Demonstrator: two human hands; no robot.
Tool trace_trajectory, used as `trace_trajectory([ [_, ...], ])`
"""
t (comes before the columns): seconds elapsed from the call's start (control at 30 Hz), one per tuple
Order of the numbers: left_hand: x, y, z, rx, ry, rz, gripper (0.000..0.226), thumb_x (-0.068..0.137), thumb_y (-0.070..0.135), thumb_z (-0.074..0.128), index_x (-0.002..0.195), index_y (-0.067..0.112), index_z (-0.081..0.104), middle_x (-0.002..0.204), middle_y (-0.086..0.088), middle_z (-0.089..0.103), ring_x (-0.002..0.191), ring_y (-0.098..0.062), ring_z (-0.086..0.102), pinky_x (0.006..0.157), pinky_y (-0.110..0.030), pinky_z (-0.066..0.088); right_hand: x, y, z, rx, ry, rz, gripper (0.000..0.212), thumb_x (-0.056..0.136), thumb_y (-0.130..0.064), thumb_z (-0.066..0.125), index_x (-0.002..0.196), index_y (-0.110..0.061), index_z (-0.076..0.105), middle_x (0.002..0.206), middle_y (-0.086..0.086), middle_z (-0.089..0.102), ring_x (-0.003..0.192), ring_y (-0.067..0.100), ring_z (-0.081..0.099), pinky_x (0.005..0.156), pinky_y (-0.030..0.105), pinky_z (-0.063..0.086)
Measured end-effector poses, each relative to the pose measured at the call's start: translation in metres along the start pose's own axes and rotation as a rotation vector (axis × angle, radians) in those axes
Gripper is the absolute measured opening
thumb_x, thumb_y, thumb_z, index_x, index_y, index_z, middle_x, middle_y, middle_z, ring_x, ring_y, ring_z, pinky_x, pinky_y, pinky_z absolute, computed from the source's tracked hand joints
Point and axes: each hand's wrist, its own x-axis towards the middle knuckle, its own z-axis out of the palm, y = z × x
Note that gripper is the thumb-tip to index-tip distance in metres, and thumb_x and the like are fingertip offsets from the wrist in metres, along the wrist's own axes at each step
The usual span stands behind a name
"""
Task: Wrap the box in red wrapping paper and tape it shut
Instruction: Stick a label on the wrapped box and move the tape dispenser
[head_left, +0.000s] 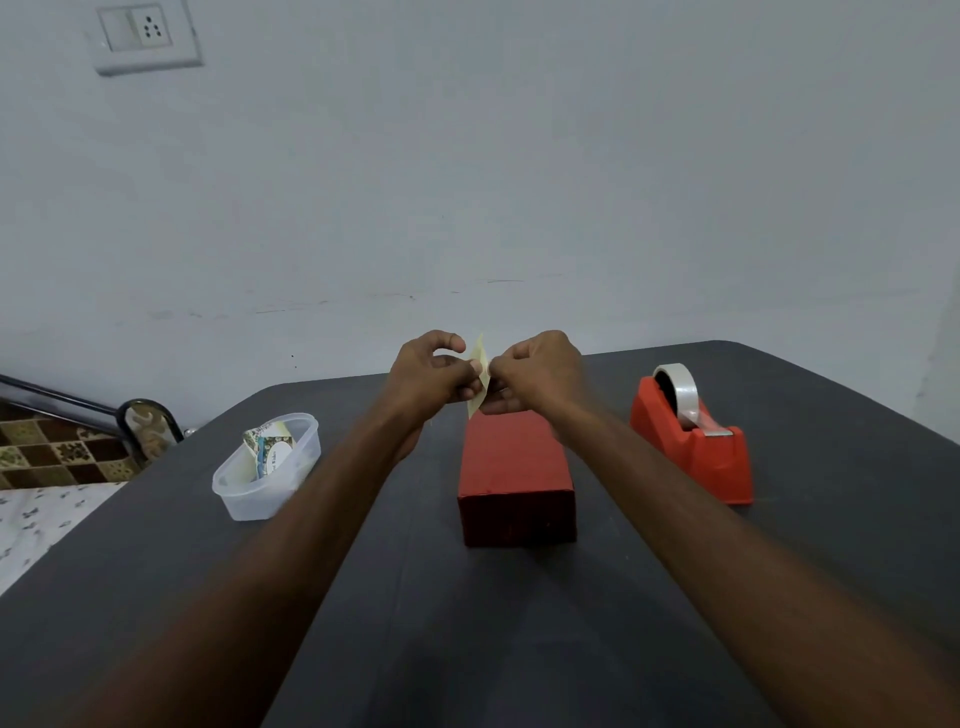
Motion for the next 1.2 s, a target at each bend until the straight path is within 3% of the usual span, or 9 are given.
trace_trajectory([
  [0.23, -0.001, 0.002, -0.003, 0.045, 0.001, -0.04, 0.018, 0.086, -0.004, 0.062, 0.097, 0.008, 0.057, 0.067, -0.01, 0.064, 0.056, -0.015, 0.057, 0.065, -0.027, 0.056, -0.002, -0.009, 0.005, -0.222, -0.04, -0.045, 0.018, 0.081, 0.0, 0.055, 0.08, 0.011, 0.069, 0.06, 0.015, 0.072, 0.054, 0.03, 0.072, 0.073, 0.045, 0.063],
  [0.4, -0.003, 0.004, -0.002, 0.053, 0.049, -0.062, 0.018, 0.085, -0.004, 0.065, 0.097, 0.006, 0.057, 0.066, -0.011, 0.066, 0.054, -0.013, 0.062, 0.062, -0.026, 0.059, -0.004, -0.009, 0.005, -0.218, -0.125, 0.011, 0.019, 0.087, -0.007, 0.063, 0.078, 0.008, 0.072, 0.068, 0.016, 0.074, 0.063, 0.03, 0.075, 0.076, 0.042, 0.063],
  [0.5, -0.002, 0.004, -0.003, 0.043, 0.098, -0.079, 0.018, 0.084, -0.005, 0.067, 0.097, 0.004, 0.058, 0.065, -0.009, 0.066, 0.051, -0.012, 0.062, 0.061, -0.026, 0.06, -0.004, -0.009, 0.002, -0.208, -0.181, 0.08, 0.014, 0.085, 0.001, 0.059, 0.088, 0.011, 0.069, 0.069, 0.016, 0.074, 0.065, 0.032, 0.075, 0.077, 0.044, 0.063],
  [0.6, -0.002, 0.005, -0.004, 0.04, 0.107, -0.086, 0.015, 0.085, -0.005, 0.065, 0.097, 0.003, 0.06, 0.066, -0.009, 0.066, 0.05, -0.012, 0.062, 0.062, -0.026, 0.061, -0.004, -0.01, 0.001, -0.214, -0.197, 0.09, 0.015, 0.086, 0.003, 0.055, 0.094, 0.012, 0.065, 0.069, 0.018, 0.074, 0.063, 0.032, 0.074, 0.073, 0.042, 0.064],
  [0.77, -0.003, 0.004, -0.009, 0.052, 0.051, -0.084, 0.014, 0.09, 0.0, 0.06, 0.102, 0.0, 0.067, 0.077, -0.011, 0.068, 0.06, -0.013, 0.065, 0.063, -0.025, 0.059, -0.004, -0.008, 0.0, -0.178, -0.206, -0.058, 0.019, 0.086, 0.003, 0.052, 0.076, 0.004, 0.068, 0.066, 0.016, 0.073, 0.057, 0.031, 0.069, 0.059, 0.035, 0.061],
  [0.93, -0.011, 0.004, -0.012, -0.083, -0.04, -0.115, 0.027, 0.087, 0.014, 0.073, 0.109, -0.001, 0.067, 0.09, -0.017, 0.071, 0.076, -0.021, 0.071, 0.07, -0.027, 0.059, -0.002, -0.004, -0.001, -0.145, -0.236, -0.091, 0.021, 0.096, -0.002, 0.055, 0.078, 0.002, 0.064, 0.071, 0.019, 0.073, 0.057, 0.028, 0.068, 0.051, 0.029, 0.055],
  [1.07, -0.012, 0.001, -0.016, -0.106, -0.026, -0.098, 0.026, 0.085, 0.002, 0.072, 0.11, 0.0, 0.067, 0.095, -0.022, 0.07, 0.079, -0.021, 0.07, 0.077, -0.032, 0.06, 0.0, -0.001, -0.003, -0.118, -0.252, -0.088, 0.021, 0.099, -0.007, 0.056, 0.088, 0.008, 0.066, 0.069, 0.016, 0.072, 0.054, 0.024, 0.066, 0.048, 0.027, 0.053],
  [1.2, -0.012, 0.003, -0.018, -0.074, 0.006, -0.111, 0.025, 0.084, 0.0, 0.073, 0.108, 0.0, 0.068, 0.091, -0.024, 0.071, 0.073, -0.022, 0.07, 0.071, -0.031, 0.061, 0.0, -0.002, -0.004, -0.099, -0.267, -0.068, 0.021, 0.099, -0.005, 0.054, 0.085, 0.004, 0.067, 0.071, 0.016, 0.072, 0.054, 0.023, 0.065, 0.049, 0.027, 0.053],
])
